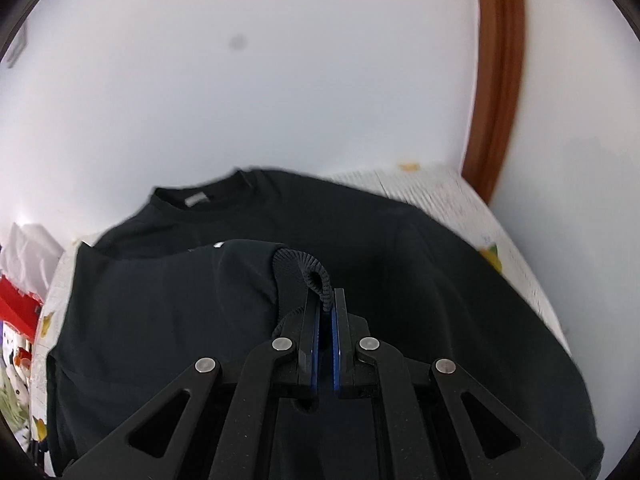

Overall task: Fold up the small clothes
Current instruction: 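Carry the held sleeve across the sweatshirt body with the right gripper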

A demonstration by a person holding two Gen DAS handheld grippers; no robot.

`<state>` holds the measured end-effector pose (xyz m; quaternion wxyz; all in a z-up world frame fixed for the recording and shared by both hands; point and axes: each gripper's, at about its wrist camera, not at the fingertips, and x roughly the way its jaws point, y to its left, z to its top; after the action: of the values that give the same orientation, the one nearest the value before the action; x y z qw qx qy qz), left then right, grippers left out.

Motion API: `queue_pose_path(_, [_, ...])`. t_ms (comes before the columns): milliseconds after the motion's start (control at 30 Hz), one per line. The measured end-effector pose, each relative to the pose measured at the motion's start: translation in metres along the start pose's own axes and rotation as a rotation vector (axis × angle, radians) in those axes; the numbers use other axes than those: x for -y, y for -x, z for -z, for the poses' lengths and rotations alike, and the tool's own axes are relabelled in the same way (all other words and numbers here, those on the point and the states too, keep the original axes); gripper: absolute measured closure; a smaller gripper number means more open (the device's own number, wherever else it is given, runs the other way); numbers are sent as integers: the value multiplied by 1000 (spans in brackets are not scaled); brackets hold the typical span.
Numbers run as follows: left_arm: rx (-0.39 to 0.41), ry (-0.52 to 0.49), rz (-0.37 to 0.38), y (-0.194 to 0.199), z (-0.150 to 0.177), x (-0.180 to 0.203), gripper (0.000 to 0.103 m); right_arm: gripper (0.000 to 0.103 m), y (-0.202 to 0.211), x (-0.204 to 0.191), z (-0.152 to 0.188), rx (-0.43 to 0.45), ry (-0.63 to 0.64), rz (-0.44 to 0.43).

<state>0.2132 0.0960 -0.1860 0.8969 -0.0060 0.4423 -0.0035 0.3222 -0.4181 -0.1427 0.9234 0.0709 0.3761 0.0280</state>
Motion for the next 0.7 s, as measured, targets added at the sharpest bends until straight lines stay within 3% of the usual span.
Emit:
queue_pose_path(100, [-7, -1, -3, 0, -1, 1, 11, 95, -15, 6, 10, -49, -6, 12])
queue_pose_path(167, [-18, 2, -7, 0, -2, 0, 11, 94, -11, 9, 17, -40, 11, 65])
queue_pose_path(233, [-28, 8, -6, 1, -2, -3, 11, 89, -6, 13, 24, -36, 34, 87])
queue_pose_path(333, [-33, 10, -10, 5, 3, -5, 11, 72, 14, 16, 43, -11, 81, 94])
queue_pose_path(500, [-31, 11, -13, 19, 14, -6, 14, 52, 57, 24, 97, 8, 153, 132])
queue_pose_path(700, [-10, -11, 14, 43, 38, -1, 15, 43, 97, 41, 180, -47, 192, 127])
